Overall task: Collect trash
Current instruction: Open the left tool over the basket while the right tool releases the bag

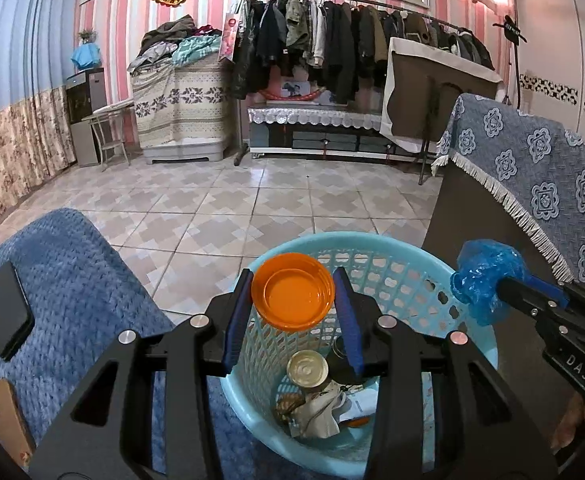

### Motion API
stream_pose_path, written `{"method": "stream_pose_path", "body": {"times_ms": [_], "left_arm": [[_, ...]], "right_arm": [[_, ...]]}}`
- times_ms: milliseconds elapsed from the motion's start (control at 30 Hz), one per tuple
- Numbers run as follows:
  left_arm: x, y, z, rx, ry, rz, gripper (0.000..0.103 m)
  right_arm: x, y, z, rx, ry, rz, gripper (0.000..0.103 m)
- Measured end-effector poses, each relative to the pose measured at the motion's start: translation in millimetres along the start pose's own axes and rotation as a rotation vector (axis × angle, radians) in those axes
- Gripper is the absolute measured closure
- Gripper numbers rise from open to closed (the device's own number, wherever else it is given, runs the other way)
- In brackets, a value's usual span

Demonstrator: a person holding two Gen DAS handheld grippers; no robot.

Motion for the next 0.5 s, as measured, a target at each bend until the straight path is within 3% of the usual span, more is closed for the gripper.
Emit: {"method": "stream_pose_path", "body": {"times_ms": [33, 100, 167, 367, 500], "left_arm": [[0.4, 0.7, -0.1, 0.004, -0.001, -0.002, 0.060], [-1.3, 1.9, -0.9, 0.002, 0.011, 0.008, 0.036], [-6.0, 4.2, -5.0, -0.004, 0.044, 0.033, 0.025], [-25.9, 11.3, -29.9, -0.034, 0.137, 0.079, 0.007], [-40.8, 11.5, -52.0, -0.074, 0.169, 0.096, 0.006]], "right_arm": [[0.1, 0.2, -0.2, 0.000, -0.001, 0.001, 0.084], [0.5, -0.2, 0.0, 0.000, 0.001, 0.000, 0.084], [0.6, -0.4, -0.4, -0.001, 0.001, -0.001, 0.084], [5.5, -0.5, -7.0, -0.007, 0.011, -0.009, 0.084], [11.0, -2.4, -13.4, -0.009, 0.017, -0.015, 0.084]]}}
Point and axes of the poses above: each gripper's, at about its wrist camera, not at the fingertips, and x roughly the way its jaws point, z to its right, y to its top, the point moved 1 cm from there along x, roughly the way its jaws point, and after that the axes turned 3 degrees about x, right-handed, at the moved point
